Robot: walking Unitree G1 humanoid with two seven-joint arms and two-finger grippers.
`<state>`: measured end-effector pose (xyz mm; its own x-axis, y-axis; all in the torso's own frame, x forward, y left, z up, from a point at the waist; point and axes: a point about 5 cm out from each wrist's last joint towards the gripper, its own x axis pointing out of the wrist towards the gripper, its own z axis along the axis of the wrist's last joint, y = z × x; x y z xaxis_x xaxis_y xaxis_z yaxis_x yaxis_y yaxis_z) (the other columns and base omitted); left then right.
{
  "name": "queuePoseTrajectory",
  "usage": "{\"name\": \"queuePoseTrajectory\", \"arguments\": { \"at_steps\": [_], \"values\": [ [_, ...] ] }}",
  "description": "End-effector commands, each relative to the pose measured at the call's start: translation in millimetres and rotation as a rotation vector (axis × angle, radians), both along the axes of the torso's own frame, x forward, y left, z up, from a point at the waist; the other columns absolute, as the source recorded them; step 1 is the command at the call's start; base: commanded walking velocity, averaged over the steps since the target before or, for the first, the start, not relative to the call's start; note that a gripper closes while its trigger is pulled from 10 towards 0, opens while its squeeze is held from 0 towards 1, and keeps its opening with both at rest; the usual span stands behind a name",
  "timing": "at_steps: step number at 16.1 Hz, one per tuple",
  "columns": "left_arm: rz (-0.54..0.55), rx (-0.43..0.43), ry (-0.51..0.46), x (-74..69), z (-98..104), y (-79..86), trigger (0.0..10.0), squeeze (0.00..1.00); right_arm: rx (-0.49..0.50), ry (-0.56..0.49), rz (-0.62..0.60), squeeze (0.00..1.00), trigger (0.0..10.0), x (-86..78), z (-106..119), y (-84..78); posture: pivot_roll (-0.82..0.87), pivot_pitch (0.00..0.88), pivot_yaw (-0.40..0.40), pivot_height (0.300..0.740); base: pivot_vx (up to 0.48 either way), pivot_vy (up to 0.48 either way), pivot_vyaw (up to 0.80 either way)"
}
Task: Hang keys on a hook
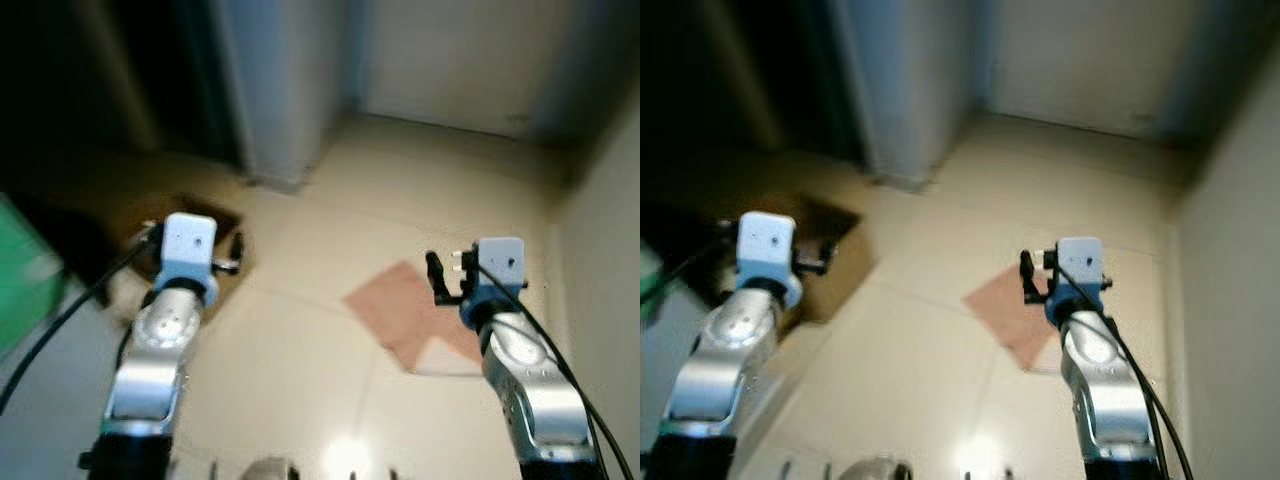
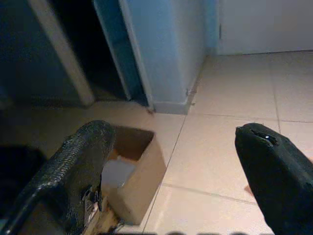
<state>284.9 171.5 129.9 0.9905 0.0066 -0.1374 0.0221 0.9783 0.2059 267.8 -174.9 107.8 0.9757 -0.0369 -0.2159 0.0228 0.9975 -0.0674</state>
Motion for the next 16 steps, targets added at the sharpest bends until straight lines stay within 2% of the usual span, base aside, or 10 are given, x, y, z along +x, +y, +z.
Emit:
{"name": "queuePoseTrajectory", "arguments": {
  "at_steps": [1,2,4,6,12,16],
  "values": [
    [-0.015,0.002,-0.006,2.0,1.1,0.5,10.0,1.00,0.013,-0.011,-0.043,1.00,10.0,0.0,1.6,-4.1,-0.10,0.000,0.032,0.740,0.000,0.000,0.80],
    [-0.026,0.000,-0.007,2.1,0.7,0.2,10.0,1.00,0.025,-0.013,-0.061,1.00,10.0,0.0,1.7,-5.1,-0.10,0.000,0.034,0.740,0.000,0.000,0.80],
    [-0.062,-0.001,-0.015,2.0,2.7,-2.7,10.0,1.00,-0.025,-0.018,-0.056,1.00,10.0,0.0,0.7,-5.2,-0.10,0.000,0.044,0.740,0.000,0.000,0.80],
    [-0.071,-0.009,-0.015,3.1,3.5,-2.8,10.0,1.00,0.015,-0.027,-0.079,1.00,10.0,0.1,2.0,-4.9,-0.11,0.000,0.056,0.740,0.000,0.000,0.80],
    [-0.079,-0.012,-0.002,4.1,0.6,-2.7,10.0,1.00,0.024,-0.019,-0.040,1.00,10.0,-0.3,2.3,1.3,-0.11,0.000,0.058,0.740,0.000,0.000,0.80],
    [-0.076,-0.026,-0.002,2.9,0.1,-0.3,10.0,1.00,0.039,-0.006,-0.006,1.00,10.0,-0.5,0.8,6.3,-0.11,0.000,0.050,0.740,0.261,0.000,0.80]
  ]
}}
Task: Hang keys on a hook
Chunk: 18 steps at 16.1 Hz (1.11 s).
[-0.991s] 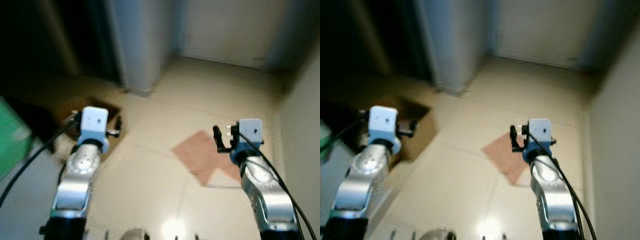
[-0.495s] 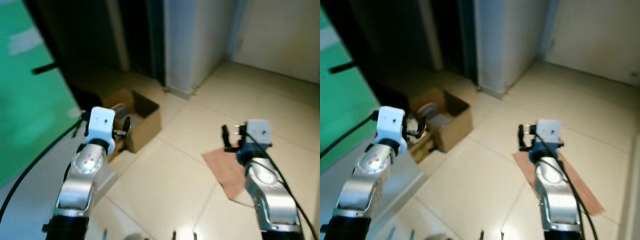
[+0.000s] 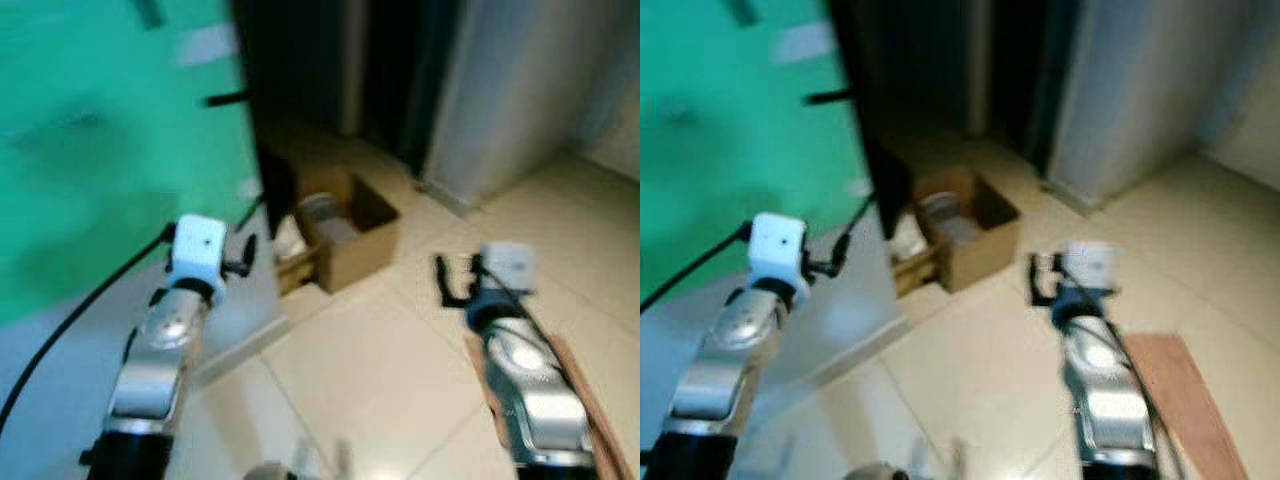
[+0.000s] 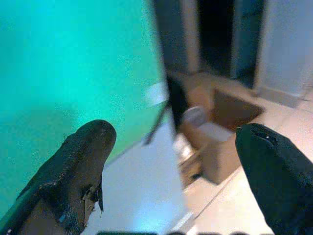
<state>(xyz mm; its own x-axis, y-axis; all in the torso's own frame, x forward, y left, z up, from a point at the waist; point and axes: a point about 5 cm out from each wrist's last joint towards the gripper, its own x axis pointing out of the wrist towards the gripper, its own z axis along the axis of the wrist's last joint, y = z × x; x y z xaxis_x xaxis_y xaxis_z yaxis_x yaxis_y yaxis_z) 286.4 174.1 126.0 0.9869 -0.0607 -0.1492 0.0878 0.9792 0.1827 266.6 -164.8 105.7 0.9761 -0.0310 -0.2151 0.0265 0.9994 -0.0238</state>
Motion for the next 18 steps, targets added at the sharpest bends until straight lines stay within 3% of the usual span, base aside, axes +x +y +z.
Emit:
{"name": "queuePoseTrajectory", "arguments": {
  "at_steps": [1,10,18],
  "values": [
    [-0.010,-0.006,-0.015,1.4,4.1,-2.4,10.0,1.00,-0.008,-0.005,0.001,1.00,10.0,1.1,3.1,-3.4,-0.11,0.000,0.046,0.740,0.285,0.000,0.80],
    [-0.004,-0.006,-0.015,2.0,3.9,0.6,10.0,1.00,-0.018,-0.005,0.007,1.00,10.0,5.5,2.6,-2.2,-0.10,0.000,0.043,0.740,0.323,0.000,0.73],
    [-0.003,0.019,-0.012,-2.1,2.2,4.6,10.0,1.00,-0.007,0.012,0.151,1.00,10.0,5.5,-1.8,0.7,-0.08,0.000,0.045,0.740,0.270,0.000,0.80]
  ]
}}
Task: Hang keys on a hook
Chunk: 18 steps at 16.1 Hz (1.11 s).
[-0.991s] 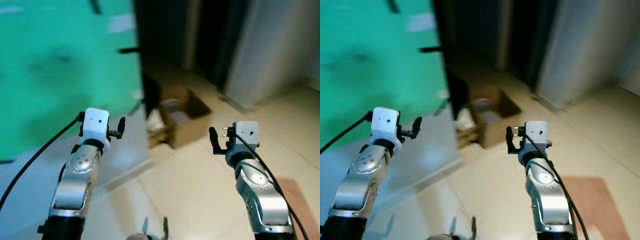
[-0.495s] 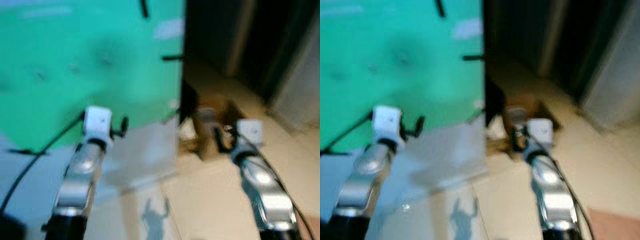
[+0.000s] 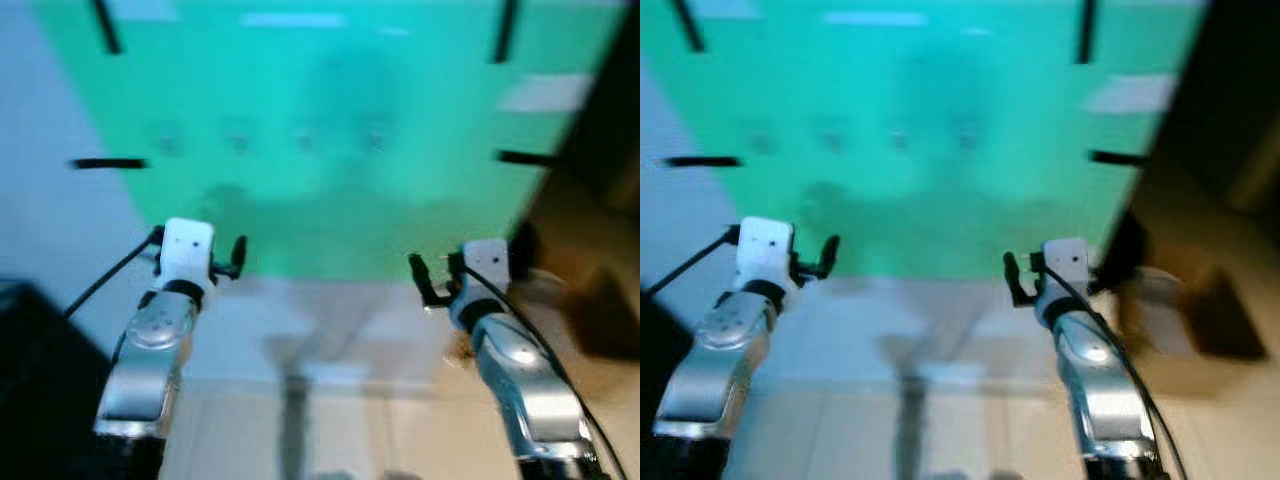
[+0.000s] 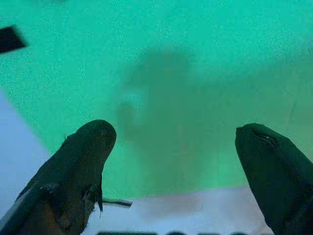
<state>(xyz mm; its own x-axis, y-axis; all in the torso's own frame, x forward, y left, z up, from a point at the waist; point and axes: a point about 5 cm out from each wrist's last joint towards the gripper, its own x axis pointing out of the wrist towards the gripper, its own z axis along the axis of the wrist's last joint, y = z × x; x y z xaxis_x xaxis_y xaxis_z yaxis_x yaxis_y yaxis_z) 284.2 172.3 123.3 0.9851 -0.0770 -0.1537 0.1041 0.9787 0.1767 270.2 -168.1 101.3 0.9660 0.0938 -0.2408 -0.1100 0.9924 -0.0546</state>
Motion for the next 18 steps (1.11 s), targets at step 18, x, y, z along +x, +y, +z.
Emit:
{"name": "queuePoseTrajectory", "arguments": {
  "at_steps": [18],
  "values": [
    [0.019,0.062,-0.026,-1.9,6.4,14.2,10.0,1.00,0.067,-0.045,-0.075,1.00,10.0,4.2,0.5,6.0,-0.05,0.000,0.039,0.740,0.000,0.000,0.80]
  ]
}}
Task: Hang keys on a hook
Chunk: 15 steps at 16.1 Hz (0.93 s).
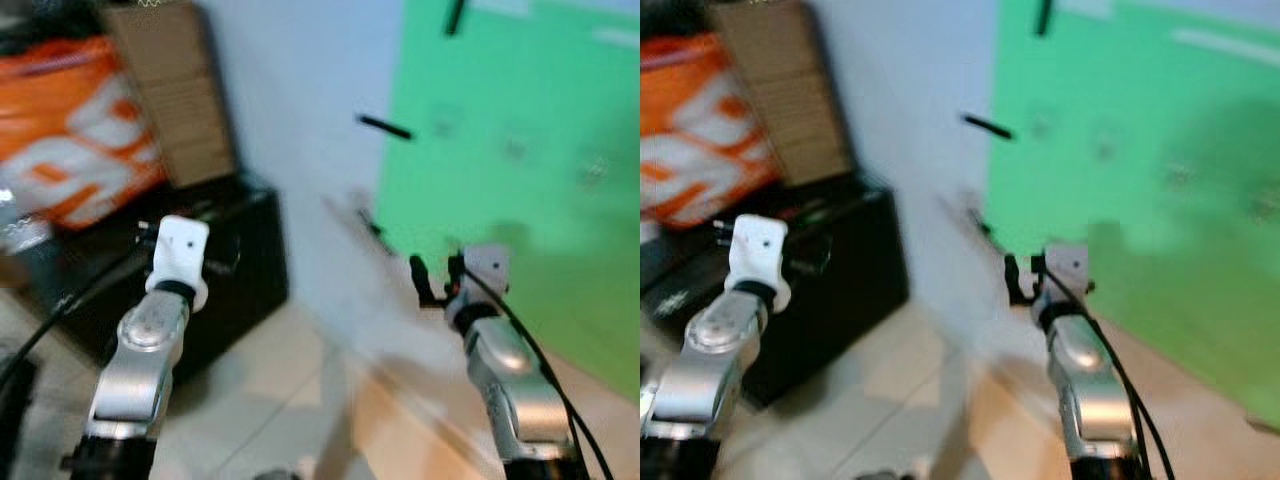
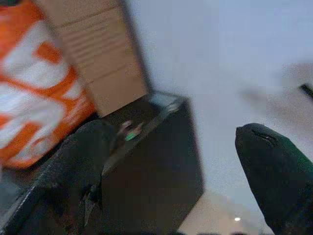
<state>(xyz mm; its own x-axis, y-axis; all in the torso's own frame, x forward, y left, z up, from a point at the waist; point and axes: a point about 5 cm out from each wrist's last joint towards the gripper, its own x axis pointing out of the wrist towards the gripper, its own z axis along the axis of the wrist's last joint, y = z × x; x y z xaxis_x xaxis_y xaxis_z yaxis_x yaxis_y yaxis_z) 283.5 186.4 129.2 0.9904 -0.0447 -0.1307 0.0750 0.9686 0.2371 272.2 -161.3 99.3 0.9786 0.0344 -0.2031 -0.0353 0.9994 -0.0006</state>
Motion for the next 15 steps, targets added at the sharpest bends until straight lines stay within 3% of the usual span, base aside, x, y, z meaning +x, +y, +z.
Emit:
{"name": "queuePoseTrajectory", "arguments": {
  "at_steps": [1,6,15],
  "values": [
    [-0.006,0.003,0.002,-2.1,0.2,0.9,10.0,1.00,0.018,-0.015,-0.002,1.00,10.0,2.7,3.5,0.8,-0.05,0.000,0.043,0.740,0.247,0.000,0.80],
    [-0.049,0.034,0.024,1.9,1.9,-3.0,10.0,1.00,0.027,-0.018,-0.043,1.00,10.0,6.7,3.8,3.6,0.05,0.000,-0.026,0.740,0.277,0.000,0.11],
    [-0.067,0.035,0.003,-0.2,14.3,-7.9,10.0,1.00,0.055,-0.044,-0.114,1.00,10.0,-0.3,11.8,-10.9,0.13,0.000,-0.151,0.740,0.293,0.000,0.00]
  ]
}}
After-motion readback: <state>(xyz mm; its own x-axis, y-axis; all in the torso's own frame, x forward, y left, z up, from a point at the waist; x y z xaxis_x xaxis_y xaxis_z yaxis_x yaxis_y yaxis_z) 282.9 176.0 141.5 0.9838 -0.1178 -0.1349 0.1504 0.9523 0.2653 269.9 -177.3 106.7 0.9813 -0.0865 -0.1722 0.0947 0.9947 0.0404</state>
